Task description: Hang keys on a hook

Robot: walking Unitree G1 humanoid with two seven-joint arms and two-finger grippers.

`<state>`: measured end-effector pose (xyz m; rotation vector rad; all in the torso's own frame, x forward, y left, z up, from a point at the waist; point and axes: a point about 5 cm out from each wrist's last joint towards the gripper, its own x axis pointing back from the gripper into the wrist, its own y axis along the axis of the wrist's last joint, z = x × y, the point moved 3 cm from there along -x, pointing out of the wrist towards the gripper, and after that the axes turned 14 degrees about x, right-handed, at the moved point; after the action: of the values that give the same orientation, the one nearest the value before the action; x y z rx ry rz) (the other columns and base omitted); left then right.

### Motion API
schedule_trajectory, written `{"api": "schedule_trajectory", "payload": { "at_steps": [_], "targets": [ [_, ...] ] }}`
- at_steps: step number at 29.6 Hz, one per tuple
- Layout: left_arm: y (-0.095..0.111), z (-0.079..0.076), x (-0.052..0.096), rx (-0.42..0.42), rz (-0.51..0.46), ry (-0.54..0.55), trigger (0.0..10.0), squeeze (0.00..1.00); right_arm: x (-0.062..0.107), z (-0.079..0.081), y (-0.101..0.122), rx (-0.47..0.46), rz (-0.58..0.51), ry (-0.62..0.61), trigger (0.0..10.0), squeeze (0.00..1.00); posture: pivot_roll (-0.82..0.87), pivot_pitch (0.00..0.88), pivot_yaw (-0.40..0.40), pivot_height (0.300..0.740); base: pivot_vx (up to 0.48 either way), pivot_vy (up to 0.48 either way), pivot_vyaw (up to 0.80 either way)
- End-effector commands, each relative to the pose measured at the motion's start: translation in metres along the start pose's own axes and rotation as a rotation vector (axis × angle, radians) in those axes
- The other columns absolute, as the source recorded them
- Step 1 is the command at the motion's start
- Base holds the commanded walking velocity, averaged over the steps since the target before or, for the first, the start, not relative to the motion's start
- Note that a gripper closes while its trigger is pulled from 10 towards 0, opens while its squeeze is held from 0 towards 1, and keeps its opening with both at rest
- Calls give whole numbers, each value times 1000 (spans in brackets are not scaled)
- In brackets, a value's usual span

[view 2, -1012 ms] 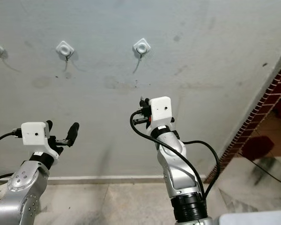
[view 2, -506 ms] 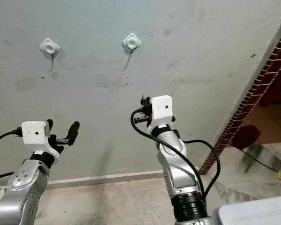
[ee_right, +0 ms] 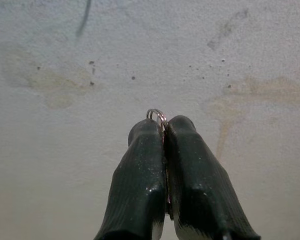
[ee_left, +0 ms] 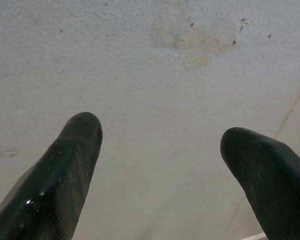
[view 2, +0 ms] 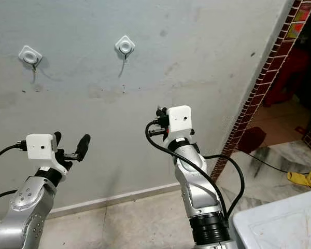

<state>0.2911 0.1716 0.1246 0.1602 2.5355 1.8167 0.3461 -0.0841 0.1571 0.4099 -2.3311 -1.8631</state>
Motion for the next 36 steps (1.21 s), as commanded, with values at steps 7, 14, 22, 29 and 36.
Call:
{"api": "schedule_trajectory", "payload": {
  "at_steps": [7,14,22,29,36],
  "targets": [
    [1,-1,1,8,-3,-10,10000,0,-2,4,12,6,-50,19,10000,0,103,0,13,740,0,0,0],
    [5,-5,1,5,-20,-40,10000,0,-1,3,12,12,-54,16,10000,0,104,0,14,740,118,0,0],
    [14,-9,5,-9,-44,-55,10000,0,4,-1,19,35,-78,21,10000,0,106,0,12,740,310,0,0],
    [9,-3,11,-17,-26,-35,10000,0,19,2,20,10,-63,72,10000,0,112,0,8,740,299,0,0],
    [2,8,32,-37,23,10,10000,0,49,3,15,21,-28,143,10000,0,110,0,2,740,35,0,0]
  ]
}}
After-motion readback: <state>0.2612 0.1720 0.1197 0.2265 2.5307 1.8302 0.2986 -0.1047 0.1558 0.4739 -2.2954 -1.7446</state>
